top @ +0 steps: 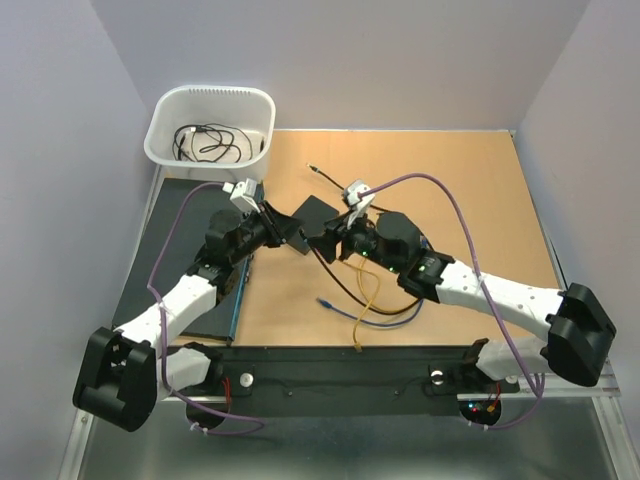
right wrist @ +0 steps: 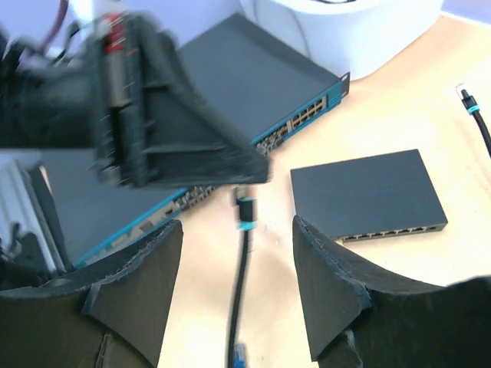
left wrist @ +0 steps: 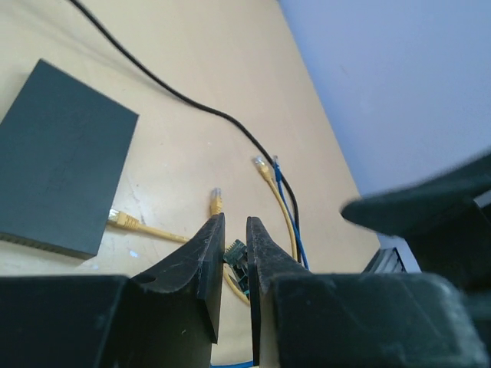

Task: Insert the plug into the switch port

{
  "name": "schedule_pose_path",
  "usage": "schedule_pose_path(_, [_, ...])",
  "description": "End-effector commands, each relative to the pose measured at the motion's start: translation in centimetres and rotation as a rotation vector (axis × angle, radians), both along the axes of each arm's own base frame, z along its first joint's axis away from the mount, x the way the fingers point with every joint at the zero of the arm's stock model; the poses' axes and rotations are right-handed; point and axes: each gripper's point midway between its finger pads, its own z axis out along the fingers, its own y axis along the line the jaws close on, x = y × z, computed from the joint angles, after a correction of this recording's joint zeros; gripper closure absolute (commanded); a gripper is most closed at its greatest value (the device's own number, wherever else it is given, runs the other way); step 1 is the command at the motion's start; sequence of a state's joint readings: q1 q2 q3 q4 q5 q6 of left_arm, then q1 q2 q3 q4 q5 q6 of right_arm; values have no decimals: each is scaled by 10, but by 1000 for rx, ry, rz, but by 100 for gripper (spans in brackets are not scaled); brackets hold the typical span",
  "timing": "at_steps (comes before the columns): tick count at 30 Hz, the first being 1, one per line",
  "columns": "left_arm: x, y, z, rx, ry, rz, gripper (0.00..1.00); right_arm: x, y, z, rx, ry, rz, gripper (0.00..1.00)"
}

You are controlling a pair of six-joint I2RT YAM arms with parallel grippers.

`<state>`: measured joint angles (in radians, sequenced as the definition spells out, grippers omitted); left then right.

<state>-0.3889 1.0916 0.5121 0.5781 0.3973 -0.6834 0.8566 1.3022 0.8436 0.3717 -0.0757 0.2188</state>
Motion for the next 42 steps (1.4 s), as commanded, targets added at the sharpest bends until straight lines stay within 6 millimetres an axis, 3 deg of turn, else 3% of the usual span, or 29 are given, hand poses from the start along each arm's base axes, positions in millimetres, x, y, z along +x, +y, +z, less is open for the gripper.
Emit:
schedule_pose_path(1, [9, 4, -8, 31, 117, 82, 100, 2, -8, -15, -232, -86, -137, 36])
schedule_pose_path(10, [11, 6, -6, 32, 143, 107, 100, 6, 24, -40, -412, -129, -205, 45])
schedule_pose_path(18, [9, 8, -3, 33, 131, 110, 100, 19, 29, -49, -455, -124, -279, 59])
schedule_pose_path(27, [8, 7, -1, 29, 128, 106, 100, 20, 44, -53, -448, -102, -250, 60])
schedule_pose_path(37, [8, 8, -1, 28, 127, 107, 100, 21, 49, -70, -446, -52, -255, 60])
schedule_pose_path(42, [8, 9, -4, 34, 130, 111, 100, 15, 54, -64, -418, -45, -225, 60])
